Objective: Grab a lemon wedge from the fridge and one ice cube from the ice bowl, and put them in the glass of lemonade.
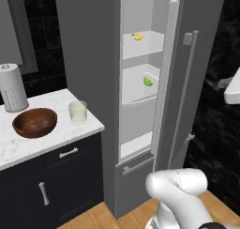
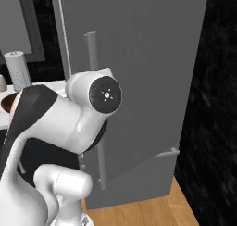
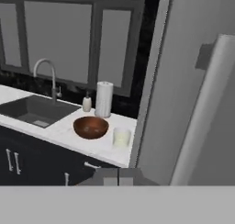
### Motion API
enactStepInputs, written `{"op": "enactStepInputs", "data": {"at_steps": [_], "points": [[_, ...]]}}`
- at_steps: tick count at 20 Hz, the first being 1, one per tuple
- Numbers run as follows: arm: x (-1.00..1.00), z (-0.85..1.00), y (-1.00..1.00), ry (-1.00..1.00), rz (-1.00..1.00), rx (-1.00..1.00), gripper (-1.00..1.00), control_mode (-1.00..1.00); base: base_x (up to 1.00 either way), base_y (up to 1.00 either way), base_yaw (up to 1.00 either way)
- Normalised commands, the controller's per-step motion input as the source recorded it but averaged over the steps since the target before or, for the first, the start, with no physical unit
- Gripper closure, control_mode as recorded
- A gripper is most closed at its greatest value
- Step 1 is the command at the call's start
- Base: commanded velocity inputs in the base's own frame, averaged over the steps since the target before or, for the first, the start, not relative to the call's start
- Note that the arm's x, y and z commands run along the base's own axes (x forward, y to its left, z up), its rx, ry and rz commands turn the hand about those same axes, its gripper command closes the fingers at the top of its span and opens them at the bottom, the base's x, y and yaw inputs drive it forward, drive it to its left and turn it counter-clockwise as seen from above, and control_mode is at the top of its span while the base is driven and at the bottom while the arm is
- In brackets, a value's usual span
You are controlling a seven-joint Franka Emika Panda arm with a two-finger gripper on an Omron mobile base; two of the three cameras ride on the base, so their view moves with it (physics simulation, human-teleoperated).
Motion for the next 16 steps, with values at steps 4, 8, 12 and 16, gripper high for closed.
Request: {"op": "enactStepInputs", "data": {"at_steps": [4, 8, 12, 16], "points": [[-0.81, 0.92, 0.72, -0.2, 0.0, -0.33, 1.0, -1.0, 0.0, 0.0, 0.0], [-0.14, 0.45, 1.0, -0.03, 0.0, -0.57, 1.0, -1.0, 0.0, 0.0, 0.0], [0.0, 0.05, 1.0, 0.05, -0.08, -0.61, 1.0, -1.0, 0.0, 0.0, 0.0], [0.46, -0.23, 1.0, 0.1, -0.21, -0.56, 1.0, -1.0, 0.0, 0.0, 0.0]]}}
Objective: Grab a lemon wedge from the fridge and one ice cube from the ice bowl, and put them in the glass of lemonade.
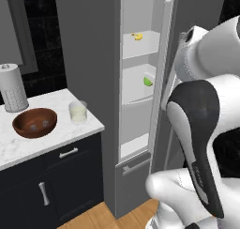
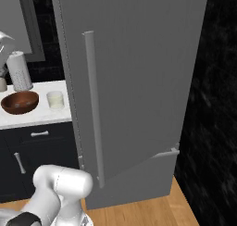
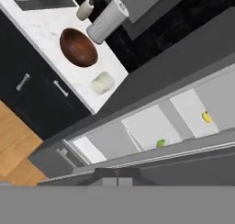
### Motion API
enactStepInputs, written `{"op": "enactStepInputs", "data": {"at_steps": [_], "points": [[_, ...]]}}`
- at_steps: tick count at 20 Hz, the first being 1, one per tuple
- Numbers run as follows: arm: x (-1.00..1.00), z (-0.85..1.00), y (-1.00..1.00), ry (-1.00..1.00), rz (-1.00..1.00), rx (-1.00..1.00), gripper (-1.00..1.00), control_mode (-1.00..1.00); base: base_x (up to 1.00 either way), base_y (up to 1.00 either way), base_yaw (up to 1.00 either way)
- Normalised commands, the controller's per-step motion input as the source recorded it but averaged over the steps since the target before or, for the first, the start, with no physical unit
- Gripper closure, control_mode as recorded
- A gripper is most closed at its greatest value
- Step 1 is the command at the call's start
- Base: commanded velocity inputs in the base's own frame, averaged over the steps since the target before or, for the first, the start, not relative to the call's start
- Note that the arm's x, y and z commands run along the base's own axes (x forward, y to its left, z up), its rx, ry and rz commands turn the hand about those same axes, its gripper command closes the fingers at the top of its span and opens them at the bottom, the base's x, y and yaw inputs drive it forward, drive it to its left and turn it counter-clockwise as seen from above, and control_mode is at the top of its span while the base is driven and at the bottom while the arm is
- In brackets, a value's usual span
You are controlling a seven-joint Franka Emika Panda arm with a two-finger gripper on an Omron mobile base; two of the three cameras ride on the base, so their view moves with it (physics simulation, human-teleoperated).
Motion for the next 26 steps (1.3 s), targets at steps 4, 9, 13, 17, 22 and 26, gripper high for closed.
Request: {"op": "enactStepInputs", "data": {"at_steps": [4, 9, 13, 17, 22, 26], "points": [[1.0, -0.52, 0.67, -0.03, -0.35, -0.5, 1.0, -1.0, 0.0, 0.0, 0.0], [1.0, -0.49, 0.26, -0.01, -0.41, -0.38, 1.0, -1.0, 0.0, 0.0, 0.0], [0.87, -0.2, -0.23, 0.15, -0.39, -0.14, 1.0, -1.0, 0.0, 0.0, 0.0], [0.44, -0.13, -0.68, 0.16, -0.45, -0.01, -1.0, -1.0, 0.0, 0.0, 0.0], [0.35, 0.0, -0.51, 0.01, -0.28, -0.01, -1.0, -1.0, 0.0, 0.0, 0.0], [0.31, -0.01, -0.12, -0.14, -0.09, 0.0, -1.0, -1.0, 0.0, 0.0, 0.0]]}}
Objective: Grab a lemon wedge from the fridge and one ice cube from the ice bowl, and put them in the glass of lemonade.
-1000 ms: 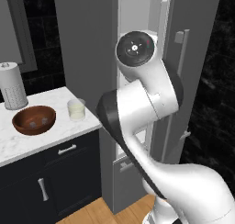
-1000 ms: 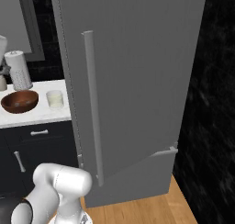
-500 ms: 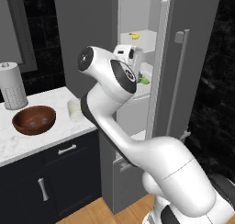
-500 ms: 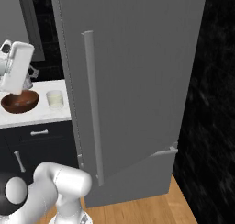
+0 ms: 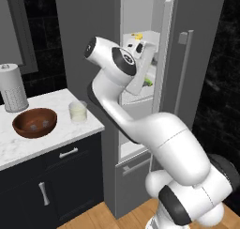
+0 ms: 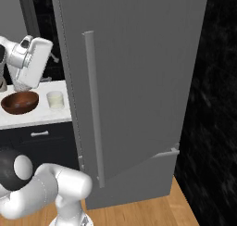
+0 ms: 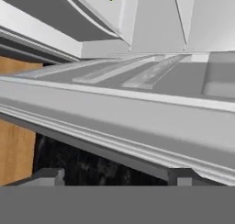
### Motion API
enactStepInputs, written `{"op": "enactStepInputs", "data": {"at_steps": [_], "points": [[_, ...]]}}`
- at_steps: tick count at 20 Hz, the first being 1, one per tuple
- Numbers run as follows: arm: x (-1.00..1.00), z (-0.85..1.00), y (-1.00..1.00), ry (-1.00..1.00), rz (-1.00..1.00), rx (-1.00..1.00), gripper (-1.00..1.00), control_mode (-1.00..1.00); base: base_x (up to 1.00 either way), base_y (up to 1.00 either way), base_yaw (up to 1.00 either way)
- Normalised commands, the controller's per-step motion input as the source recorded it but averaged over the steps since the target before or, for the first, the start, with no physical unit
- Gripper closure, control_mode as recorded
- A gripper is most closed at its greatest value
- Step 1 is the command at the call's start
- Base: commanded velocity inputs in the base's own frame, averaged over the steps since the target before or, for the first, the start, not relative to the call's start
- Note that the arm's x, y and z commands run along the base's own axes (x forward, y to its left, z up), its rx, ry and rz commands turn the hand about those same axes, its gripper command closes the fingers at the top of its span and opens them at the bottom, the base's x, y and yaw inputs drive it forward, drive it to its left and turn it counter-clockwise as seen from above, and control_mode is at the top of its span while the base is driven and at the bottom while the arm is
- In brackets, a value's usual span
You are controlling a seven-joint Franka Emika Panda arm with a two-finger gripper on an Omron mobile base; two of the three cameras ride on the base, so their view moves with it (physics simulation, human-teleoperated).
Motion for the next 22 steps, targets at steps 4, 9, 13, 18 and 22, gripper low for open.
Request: {"op": "enactStepInputs", "data": {"at_steps": [4, 9, 13, 18, 22], "points": [[0.27, -0.15, -0.04, -0.25, 0.0, 0.0, -1.0, -1.0, 0.0, 0.0, 0.0], [0.65, -0.22, -0.03, -0.21, 0.0, 0.0, -1.0, -1.0, 0.0, 0.0, 0.0], [0.4, -0.06, -0.41, -0.1, -0.03, 0.0, -1.0, -1.0, 0.0, 0.0, 0.0], [-0.08, 0.0, -0.98, -0.12, -0.14, 0.0, -1.0, -1.0, 0.0, 0.0, 0.0], [-0.19, 0.0, -1.0, -0.16, -0.15, 0.04, -1.0, -1.0, 0.0, 0.0, 0.0]]}}
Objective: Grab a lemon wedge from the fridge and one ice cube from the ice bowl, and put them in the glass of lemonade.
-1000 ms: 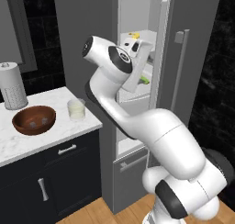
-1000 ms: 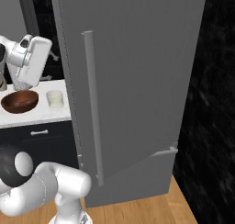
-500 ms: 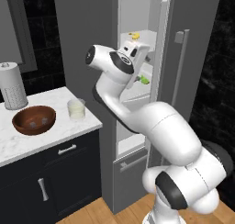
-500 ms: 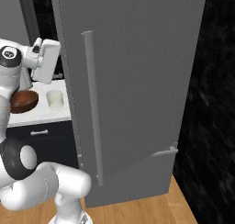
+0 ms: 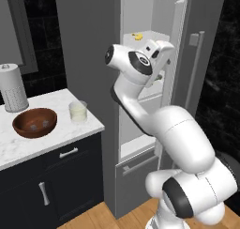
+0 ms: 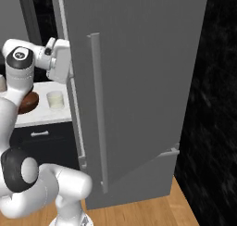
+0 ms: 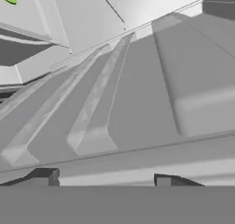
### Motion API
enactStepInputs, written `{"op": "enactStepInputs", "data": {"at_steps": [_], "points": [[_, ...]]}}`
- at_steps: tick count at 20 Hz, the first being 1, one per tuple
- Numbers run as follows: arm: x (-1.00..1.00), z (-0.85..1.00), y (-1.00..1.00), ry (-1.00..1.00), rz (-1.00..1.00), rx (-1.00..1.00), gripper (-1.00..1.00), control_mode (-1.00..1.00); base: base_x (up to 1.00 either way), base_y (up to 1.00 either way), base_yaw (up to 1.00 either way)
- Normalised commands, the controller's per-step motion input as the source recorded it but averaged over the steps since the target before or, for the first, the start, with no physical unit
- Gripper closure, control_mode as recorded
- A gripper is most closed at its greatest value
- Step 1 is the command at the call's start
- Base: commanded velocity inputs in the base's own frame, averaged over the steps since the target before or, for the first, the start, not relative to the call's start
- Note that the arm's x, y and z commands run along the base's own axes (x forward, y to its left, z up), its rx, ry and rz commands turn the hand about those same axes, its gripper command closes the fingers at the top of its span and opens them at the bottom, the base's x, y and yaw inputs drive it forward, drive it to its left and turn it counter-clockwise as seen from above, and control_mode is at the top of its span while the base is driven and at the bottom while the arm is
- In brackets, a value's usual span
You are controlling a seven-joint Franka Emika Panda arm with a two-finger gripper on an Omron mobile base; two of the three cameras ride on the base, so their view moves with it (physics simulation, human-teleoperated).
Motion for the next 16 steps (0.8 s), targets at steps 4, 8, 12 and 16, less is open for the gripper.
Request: {"op": "enactStepInputs", "data": {"at_steps": [4, 8, 12, 16], "points": [[-0.22, 0.0, -1.0, -0.2, -0.15, 0.06, -1.0, -1.0, 0.0, 0.0, 0.0], [0.01, 0.0, -0.9, -0.16, -0.1, 0.03, -1.0, -1.0, 0.0, 0.0, 0.0], [0.16, 0.0, -0.69, -0.11, -0.03, 0.0, -1.0, -1.0, 0.0, 0.0, 0.0], [0.01, 0.13, -0.76, -0.1, 0.0, 0.0, -1.0, -1.0, 0.0, 0.0, 0.0]]}}
